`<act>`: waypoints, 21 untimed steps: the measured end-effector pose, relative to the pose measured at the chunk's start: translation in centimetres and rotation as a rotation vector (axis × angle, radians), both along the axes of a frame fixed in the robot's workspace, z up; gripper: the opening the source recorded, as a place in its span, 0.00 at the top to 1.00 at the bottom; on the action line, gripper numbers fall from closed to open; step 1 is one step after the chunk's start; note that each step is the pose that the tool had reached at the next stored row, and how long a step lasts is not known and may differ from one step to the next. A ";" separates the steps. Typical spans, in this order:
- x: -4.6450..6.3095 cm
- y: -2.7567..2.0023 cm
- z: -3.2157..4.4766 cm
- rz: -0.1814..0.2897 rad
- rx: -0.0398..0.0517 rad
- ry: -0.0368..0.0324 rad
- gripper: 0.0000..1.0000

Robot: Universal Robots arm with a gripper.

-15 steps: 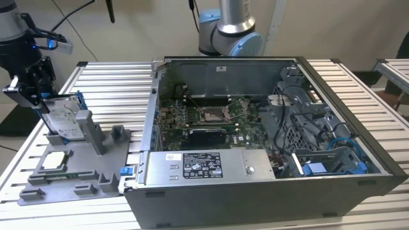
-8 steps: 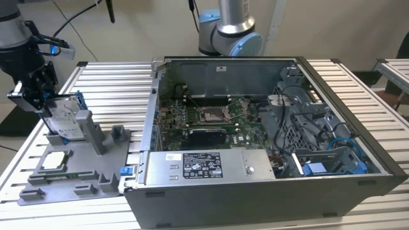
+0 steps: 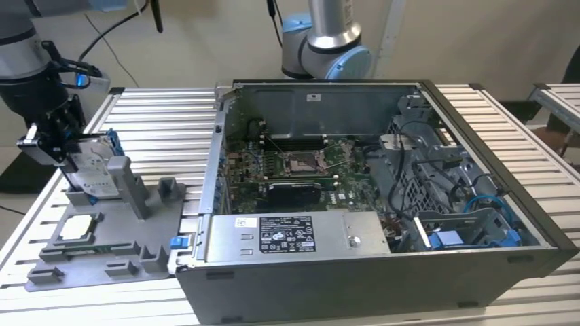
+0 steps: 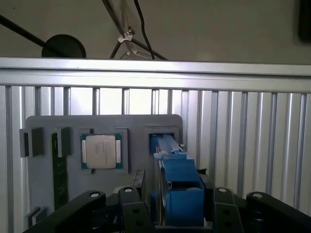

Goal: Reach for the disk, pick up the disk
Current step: 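Pick up the disk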

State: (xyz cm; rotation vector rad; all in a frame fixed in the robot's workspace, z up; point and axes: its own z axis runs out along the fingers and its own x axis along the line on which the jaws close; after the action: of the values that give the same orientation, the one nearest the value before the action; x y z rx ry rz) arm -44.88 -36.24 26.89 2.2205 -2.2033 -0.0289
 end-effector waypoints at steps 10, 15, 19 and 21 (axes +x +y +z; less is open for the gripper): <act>0.0 0.00 -0.93 0.000 0.0049 0.0004 0.00; 0.0 0.00 -0.95 0.000 0.0063 0.0001 1.00; 0.0 0.00 -0.95 0.000 0.0072 0.0002 1.00; 0.0 0.00 -0.95 0.000 0.0077 0.0002 1.00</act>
State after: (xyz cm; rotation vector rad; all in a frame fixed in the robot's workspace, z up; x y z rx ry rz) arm -44.88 -36.24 25.94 2.2243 -2.2069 -0.0376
